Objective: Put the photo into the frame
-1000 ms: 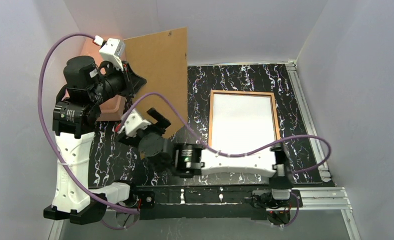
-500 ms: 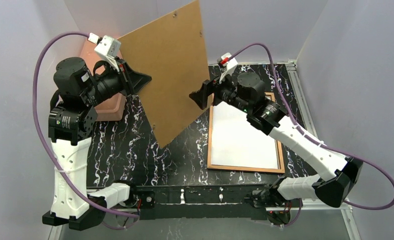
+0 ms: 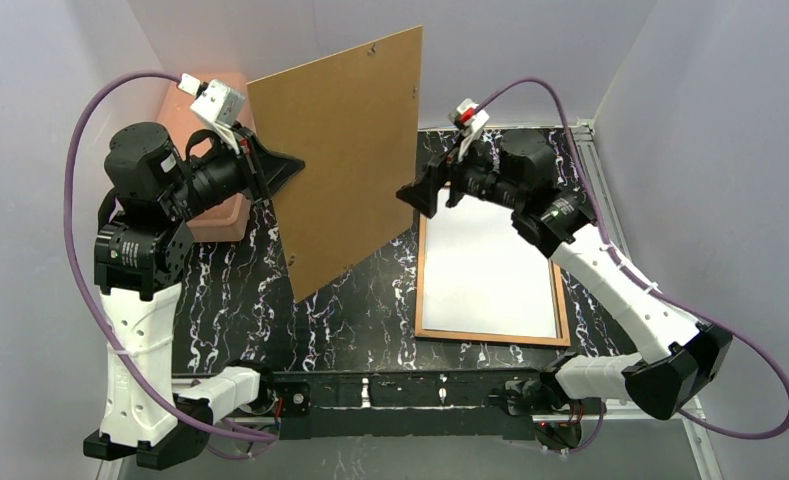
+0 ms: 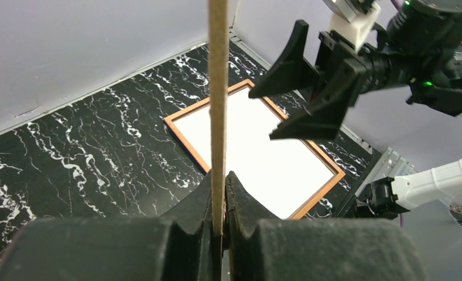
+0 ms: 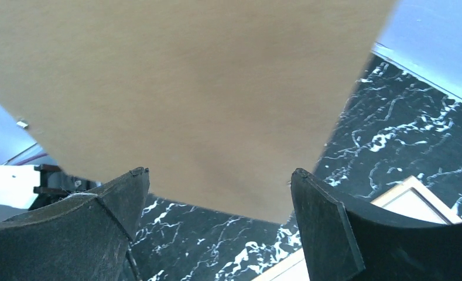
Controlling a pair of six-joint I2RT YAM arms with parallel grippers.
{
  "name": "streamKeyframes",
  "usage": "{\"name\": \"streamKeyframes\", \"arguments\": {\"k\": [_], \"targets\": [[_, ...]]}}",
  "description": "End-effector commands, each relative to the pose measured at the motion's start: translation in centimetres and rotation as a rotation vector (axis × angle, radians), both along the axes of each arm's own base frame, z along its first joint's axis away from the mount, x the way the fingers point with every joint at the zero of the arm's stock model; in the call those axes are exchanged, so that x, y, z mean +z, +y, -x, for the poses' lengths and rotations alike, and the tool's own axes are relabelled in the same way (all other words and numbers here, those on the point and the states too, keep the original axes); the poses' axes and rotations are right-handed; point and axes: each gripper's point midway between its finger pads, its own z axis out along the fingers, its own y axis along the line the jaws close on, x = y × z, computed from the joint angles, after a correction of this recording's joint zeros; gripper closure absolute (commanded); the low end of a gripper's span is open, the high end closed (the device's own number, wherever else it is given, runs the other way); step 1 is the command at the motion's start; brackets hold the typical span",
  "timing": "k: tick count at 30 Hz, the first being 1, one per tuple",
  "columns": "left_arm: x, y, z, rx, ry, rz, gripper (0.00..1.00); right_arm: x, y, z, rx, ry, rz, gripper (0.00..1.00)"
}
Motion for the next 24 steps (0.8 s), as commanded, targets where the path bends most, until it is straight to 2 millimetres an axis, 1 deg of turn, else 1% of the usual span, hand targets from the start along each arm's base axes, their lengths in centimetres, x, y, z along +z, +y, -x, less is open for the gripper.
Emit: {"name": "streamKeyframes", "arguments": {"k": [1,4,6,7,8,10,14,17,19,21,22,23,24], "targets": [[2.2,-0.8,2.2,-0.083,-0.091,0.031,1.00,1.8,-1.8,-1.8,0.011,-0.026,-0.057,0.01],[2.1,-0.9,2.4,-0.096,-0.088,0.032,1.00,1.3,-3.2,-3.2,0.010,-0.001,-0.095,0.01],[2.1,-1.1,2.7,-0.109,-0.090,0.031,1.00,1.5,-3.9,-3.5,0.067,0.002,-0.152,0.01],[2.1,-1.2,2.7,-0.117,-0.085,0.034,1.00,1.3,-4.2,-3.6,0.096,0.013,-0.185,0.02],[2.0,-1.2,2.7,-0.121,-0.080,0.037,1.00,1.6,-4.4,-3.5,0.136,0.016,-0.219,0.03],[2.0,-1.3,2.6,-0.125,-0.071,0.042,1.00,2.0,-4.4,-2.8,0.232,0.022,-0.269,0.03],[2.0,-1.6,2.6,-0.142,-0.057,0.055,1.00,2.8,-3.5,-1.6,0.401,0.067,-0.328,0.06],[1.7,-2.0,2.4,-0.161,-0.031,0.072,1.00,3.8,-3.3,-1.0,0.470,0.068,-0.378,0.09],[1.6,-2.1,2.3,-0.170,-0.016,0.079,1.00,4.0,-3.3,-1.0,0.489,0.079,-0.393,0.12],[1.4,-2.3,2.1,-0.175,-0.003,0.082,1.00,4.3,-3.3,-0.8,0.504,0.085,-0.412,0.17],[1.3,-2.3,2.0,-0.174,-0.002,0.082,1.00,4.7,-3.4,-0.4,0.521,0.067,-0.428,0.22],[1.3,-2.3,1.8,-0.171,-0.001,0.083,1.00,4.9,-3.5,-0.1,0.531,0.089,-0.448,0.29],[1.1,-2.3,1.6,-0.167,0.000,0.083,1.00,5.2,-3.6,0.3,0.544,0.098,-0.464,0.42]]}}
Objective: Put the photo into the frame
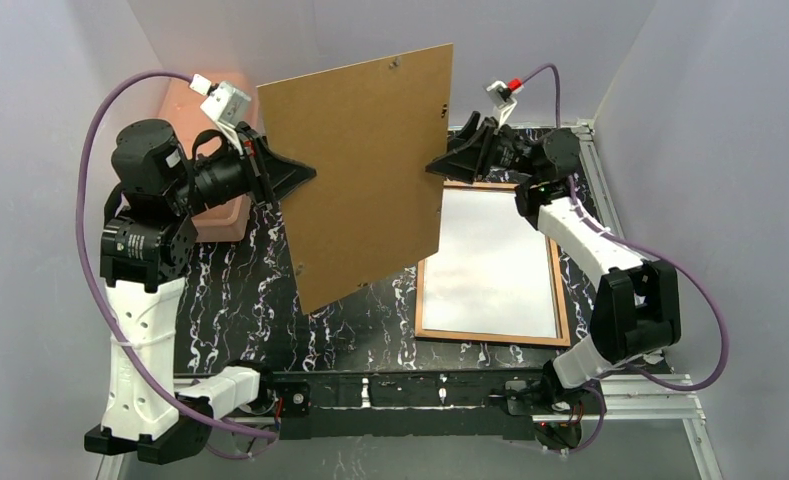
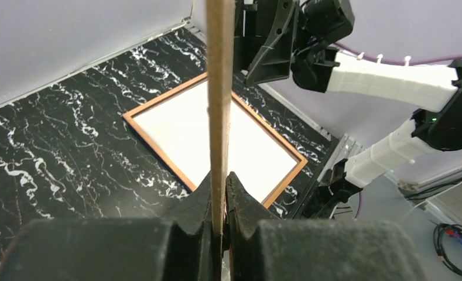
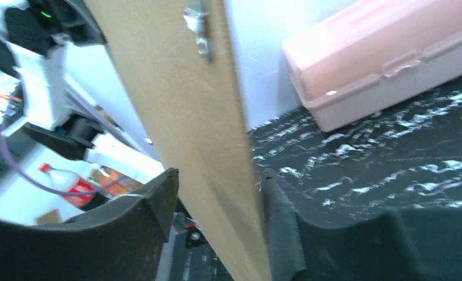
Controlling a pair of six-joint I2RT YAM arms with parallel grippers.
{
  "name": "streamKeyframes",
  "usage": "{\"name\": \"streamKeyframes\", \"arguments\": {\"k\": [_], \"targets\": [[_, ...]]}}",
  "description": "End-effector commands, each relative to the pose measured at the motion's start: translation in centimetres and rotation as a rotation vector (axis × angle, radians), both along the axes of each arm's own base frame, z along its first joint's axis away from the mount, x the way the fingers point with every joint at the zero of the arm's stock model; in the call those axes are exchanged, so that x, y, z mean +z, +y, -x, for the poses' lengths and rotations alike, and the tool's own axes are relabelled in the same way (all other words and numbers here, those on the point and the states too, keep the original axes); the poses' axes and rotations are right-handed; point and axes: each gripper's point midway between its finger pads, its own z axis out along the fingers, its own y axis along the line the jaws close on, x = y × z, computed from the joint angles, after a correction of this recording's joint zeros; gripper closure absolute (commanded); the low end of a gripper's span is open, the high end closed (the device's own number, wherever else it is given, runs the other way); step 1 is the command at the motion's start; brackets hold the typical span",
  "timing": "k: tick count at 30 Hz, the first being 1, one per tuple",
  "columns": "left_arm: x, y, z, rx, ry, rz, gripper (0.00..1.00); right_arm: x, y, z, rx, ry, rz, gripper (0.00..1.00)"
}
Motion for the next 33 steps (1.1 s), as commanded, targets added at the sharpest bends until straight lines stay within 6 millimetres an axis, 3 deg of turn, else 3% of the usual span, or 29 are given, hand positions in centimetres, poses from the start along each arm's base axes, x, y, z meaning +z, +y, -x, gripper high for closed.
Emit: {"name": "streamKeyframes", "arguments": {"k": [1,3,5,8,10,11,14,18,19,21,25,30,33], "targets": [[1.4,-0.4,-0.1,-0.026,-0.058,0.033,1.00,3.8,-0.9,3.7,0.115,-0.091,-0.112,0.56],[0.9,-0.4,-0.8,-0.011,-0.048,0.031,1.00,4.4,-1.2,4.6,0.140,-0.084,-0.144,0.81],[0.4,-0.3,-1.9,0.007,-0.031,0.030,1.00,4.8,-1.4,5.2,0.151,-0.067,-0.163,0.99],[0.0,-0.1,-3.3,0.032,0.001,0.041,0.98,4.8,-1.5,5.1,0.124,-0.018,-0.161,0.99],[-0.5,0.1,-4.1,0.055,0.014,0.034,0.58,4.5,-1.3,4.1,0.073,0.031,-0.132,0.99],[-0.8,0.3,-4.5,0.068,0.022,0.024,0.43,4.3,-1.2,3.4,0.036,0.054,-0.109,0.99],[-2.2,1.1,-5.1,0.090,0.059,-0.016,0.20,3.6,-1.4,0.7,-0.135,0.109,-0.020,0.99],[-4.7,2.0,-4.7,0.100,0.096,-0.088,0.04,1.0,-4.1,-3.6,-0.419,0.245,0.138,0.99],[-5.3,2.2,-4.6,0.102,0.096,-0.106,0.02,-0.4,-5.4,-4.5,-0.483,0.334,0.179,0.99],[-6.3,2.5,-4.4,0.113,0.094,-0.136,0.01,-1.0,-7.7,-5.7,-0.568,0.417,0.197,0.99],[-9.3,2.7,-4.2,0.082,0.098,-0.195,0.01,-0.1,-10.5,-6.0,-0.710,0.433,0.228,0.99],[-16.4,1.5,-5.6,0.012,0.226,-0.233,0.02,0.8,-15.1,-6.3,-0.988,0.423,0.394,0.99],[-20.6,-0.4,-6.6,-0.038,0.292,-0.301,0.02,1.8,-17.2,-5.8,-1.097,0.395,0.421,0.99]]}}
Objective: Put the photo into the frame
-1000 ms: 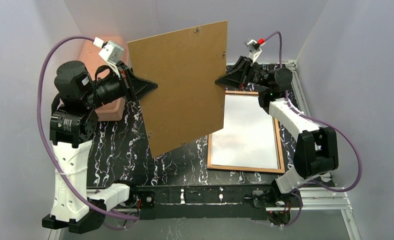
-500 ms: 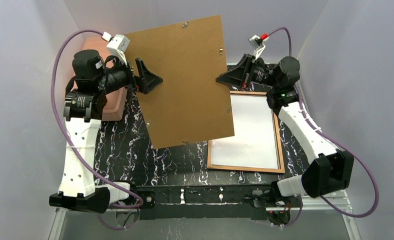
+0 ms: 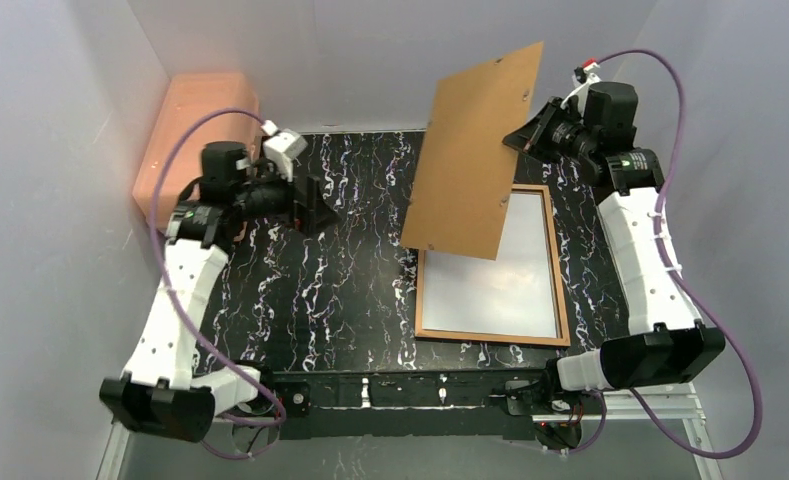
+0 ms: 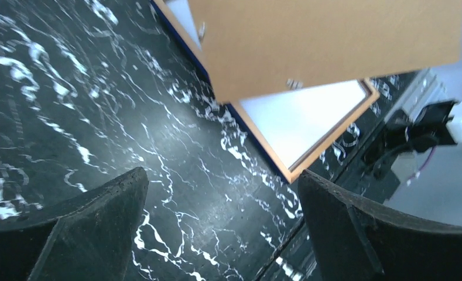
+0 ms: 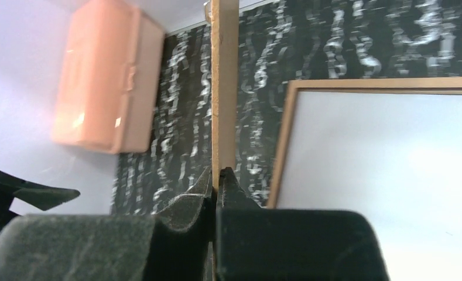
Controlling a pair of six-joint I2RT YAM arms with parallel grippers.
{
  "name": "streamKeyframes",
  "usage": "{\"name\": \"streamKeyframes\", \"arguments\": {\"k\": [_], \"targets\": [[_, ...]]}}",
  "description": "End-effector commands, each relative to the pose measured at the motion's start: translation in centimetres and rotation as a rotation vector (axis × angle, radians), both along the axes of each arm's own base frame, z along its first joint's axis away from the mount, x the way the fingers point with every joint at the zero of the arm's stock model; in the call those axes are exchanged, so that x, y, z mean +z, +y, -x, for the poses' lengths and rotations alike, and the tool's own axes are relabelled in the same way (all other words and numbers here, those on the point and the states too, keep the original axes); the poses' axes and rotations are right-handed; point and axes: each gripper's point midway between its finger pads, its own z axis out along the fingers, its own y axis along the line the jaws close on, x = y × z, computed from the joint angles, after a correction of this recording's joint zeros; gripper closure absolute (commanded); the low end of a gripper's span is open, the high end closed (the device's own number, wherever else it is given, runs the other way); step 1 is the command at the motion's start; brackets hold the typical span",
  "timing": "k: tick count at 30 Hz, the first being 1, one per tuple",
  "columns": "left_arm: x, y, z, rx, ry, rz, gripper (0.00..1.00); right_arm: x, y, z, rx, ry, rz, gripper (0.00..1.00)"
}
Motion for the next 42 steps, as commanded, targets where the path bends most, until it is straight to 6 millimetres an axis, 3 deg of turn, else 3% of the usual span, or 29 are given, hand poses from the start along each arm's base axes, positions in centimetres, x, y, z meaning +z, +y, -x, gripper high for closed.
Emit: {"name": "streamKeyframes", "arguments": {"k": [1,9,10,16,20,26,34,42], "targets": [[-6.4,-3.2,-1.7,-0.107,0.100,-0.085,0.02,4.2,-4.0,2.1,-0.178,-0.098,0.139,0.99],[-15.6,-10.9,-4.8,-0.171,0.269,-0.215,0.09,8.6,-9.4,4.5,-0.432,-0.172,0.251,0.99],[-16.0,-11.6,-5.2,-0.172,0.269,-0.223,0.10,9.0,-9.9,4.8,-0.456,-0.178,0.262,0.99],[-21.1,-16.6,-6.4,-0.200,0.333,-0.295,0.16,9.6,-10.4,6.0,-0.475,-0.191,0.267,0.99],[-23.7,-18.7,-7.1,-0.206,0.381,-0.312,0.24,10.0,-10.2,6.4,-0.455,-0.196,0.270,0.99],[-26.0,-19.9,-6.9,-0.230,0.403,-0.329,0.34,10.1,-9.7,6.7,-0.425,-0.195,0.261,0.99],[-28.6,-19.5,-7.8,-0.187,0.397,-0.408,0.44,10.3,-8.9,6.8,-0.391,-0.204,0.229,0.99],[-28.7,-18.2,-8.4,-0.120,0.369,-0.435,0.53,9.7,-7.7,6.6,-0.340,-0.191,0.195,0.99]]}}
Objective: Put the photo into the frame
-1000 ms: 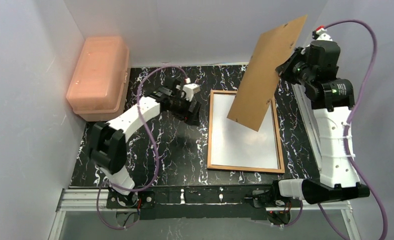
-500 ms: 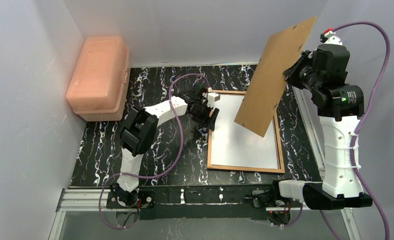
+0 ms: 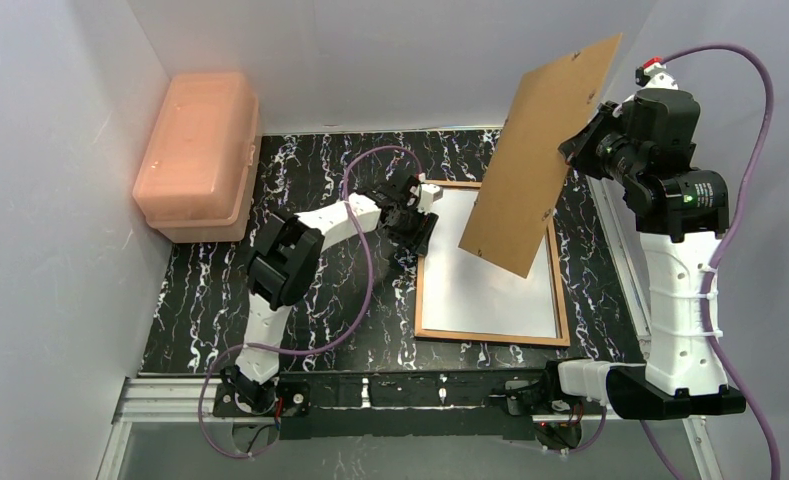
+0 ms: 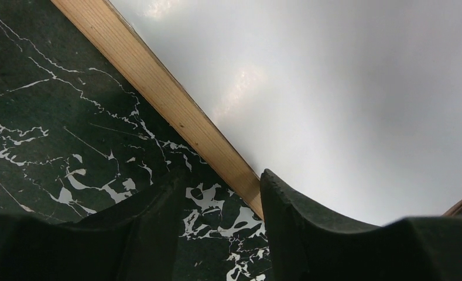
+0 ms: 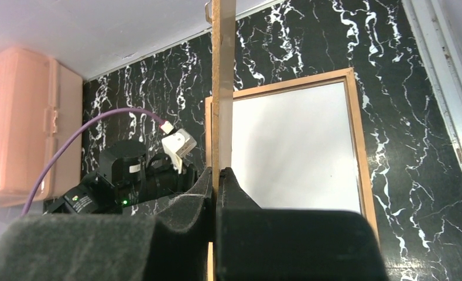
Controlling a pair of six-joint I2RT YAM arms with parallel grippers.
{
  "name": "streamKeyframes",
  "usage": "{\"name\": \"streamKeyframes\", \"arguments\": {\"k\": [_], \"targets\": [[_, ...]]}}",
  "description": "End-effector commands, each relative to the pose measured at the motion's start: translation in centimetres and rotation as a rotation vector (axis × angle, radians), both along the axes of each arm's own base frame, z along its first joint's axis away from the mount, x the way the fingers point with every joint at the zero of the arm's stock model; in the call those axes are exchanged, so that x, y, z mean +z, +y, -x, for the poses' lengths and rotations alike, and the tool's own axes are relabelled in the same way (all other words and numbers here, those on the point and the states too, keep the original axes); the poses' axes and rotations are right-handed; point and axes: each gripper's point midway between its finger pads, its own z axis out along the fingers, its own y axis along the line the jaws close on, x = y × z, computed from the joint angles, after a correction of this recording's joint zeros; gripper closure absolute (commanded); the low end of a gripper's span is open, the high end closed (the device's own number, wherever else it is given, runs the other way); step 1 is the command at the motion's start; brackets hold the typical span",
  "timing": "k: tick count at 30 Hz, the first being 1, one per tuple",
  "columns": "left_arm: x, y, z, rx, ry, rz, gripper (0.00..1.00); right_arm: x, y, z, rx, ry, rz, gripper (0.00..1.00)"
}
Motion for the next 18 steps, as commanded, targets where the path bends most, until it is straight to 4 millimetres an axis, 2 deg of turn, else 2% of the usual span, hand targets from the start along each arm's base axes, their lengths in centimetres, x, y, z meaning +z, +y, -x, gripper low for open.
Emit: {"name": "streamKeyframes", "arguments": {"k": [1,9,12,18], "targets": [[0.7,1.4,-0.4,0.044,-0.040,-0.038,0.55,3.9,1.3,-0.4,0.046,-0.152,-0.070,0.99],[0.2,5.0,-1.3,0.169,-0.027,-0.064,0.72,2.9,2.6,-0.7,0.104,-0.125,-0.114,0.99],[0.2,6.8,-1.7,0.237,-0.014,-0.067,0.75,2.2,3.3,-1.0,0.132,-0.109,-0.135,0.99],[1.7,11.6,-2.2,0.362,-0.006,-0.034,0.78,0.8,5.6,-1.9,0.225,-0.069,-0.211,0.99]]}}
